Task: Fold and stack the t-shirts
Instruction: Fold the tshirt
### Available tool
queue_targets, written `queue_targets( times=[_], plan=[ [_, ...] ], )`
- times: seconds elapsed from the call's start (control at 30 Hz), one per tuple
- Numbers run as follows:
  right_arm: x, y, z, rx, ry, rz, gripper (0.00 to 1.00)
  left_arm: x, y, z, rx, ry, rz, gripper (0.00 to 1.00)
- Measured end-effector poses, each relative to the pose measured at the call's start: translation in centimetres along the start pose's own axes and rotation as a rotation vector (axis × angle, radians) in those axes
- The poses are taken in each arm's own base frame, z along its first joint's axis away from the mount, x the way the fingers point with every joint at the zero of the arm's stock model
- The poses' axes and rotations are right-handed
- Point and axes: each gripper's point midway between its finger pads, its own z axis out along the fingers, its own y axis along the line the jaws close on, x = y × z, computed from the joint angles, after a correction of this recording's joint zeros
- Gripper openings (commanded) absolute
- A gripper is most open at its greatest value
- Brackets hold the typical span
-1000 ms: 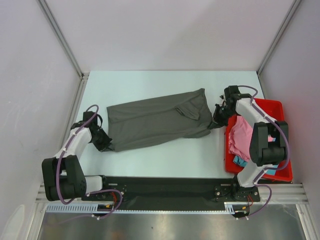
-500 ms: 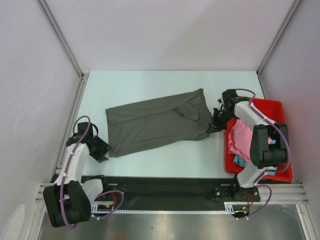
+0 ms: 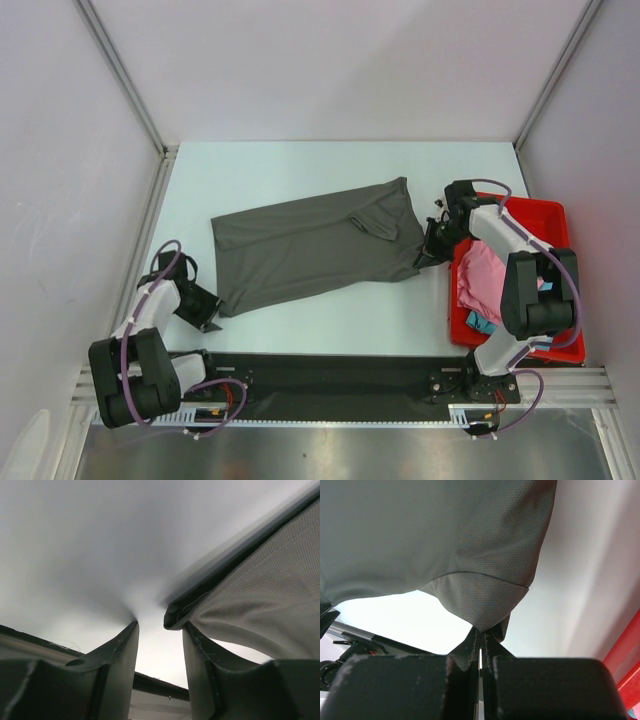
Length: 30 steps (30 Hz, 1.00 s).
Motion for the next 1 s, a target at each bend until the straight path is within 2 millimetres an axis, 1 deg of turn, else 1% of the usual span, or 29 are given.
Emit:
queue_targets(
  times=[0.1,0.23,0.37,0.6,0.83,0.9,0.93,0.97,1.0],
  plan=[
    [0.4,-0.1,0.2,-0.006,0.006,0.001,0.00,-0.1,0.0,0.1,-0.012,0.013,-0.020,0.43],
    [1.0,-0.3,0.4,-0.009,0.020,0.006,0.00,-0.2,-0.3,0.2,-0.014,0.035,-0.037,0.45],
    [1.1,-0.3,0.3,-0.012,0.017,-0.003,0.00,-0.3,-0.7,0.1,0.007,0.034,-0.037,0.44],
    [1.0,-0.1,0.1,-0.023,0.009,-0.014,0.00,-1.2,-1.6,-1.1,0.076,-0.051,-0.030,0.50],
    [1.0,0.0,0.2,-0.023,0.009,-0.017,0.00,-1.3,-1.3,0.0,0.045,-0.028,-0.039,0.46],
    [1.0,0.0,0.2,-0.023,0.008,-0.018,0.00,-1.1,-1.4,0.2,0.052,-0.016,-0.054,0.38],
    [1.0,0.0,0.2,-0.023,0.009,-0.018,0.00,-1.0,-1.5,0.3,0.057,-0.013,-0.061,0.32],
    [1.1,-0.1,0.2,-0.023,0.009,-0.017,0.00,-1.0,-1.5,0.3,0.060,-0.010,-0.068,0.18],
    [1.1,-0.1,0.3,-0.023,0.007,-0.020,0.00,-0.9,-1.6,0.4,0.067,-0.006,-0.079,0.12]
  ],
)
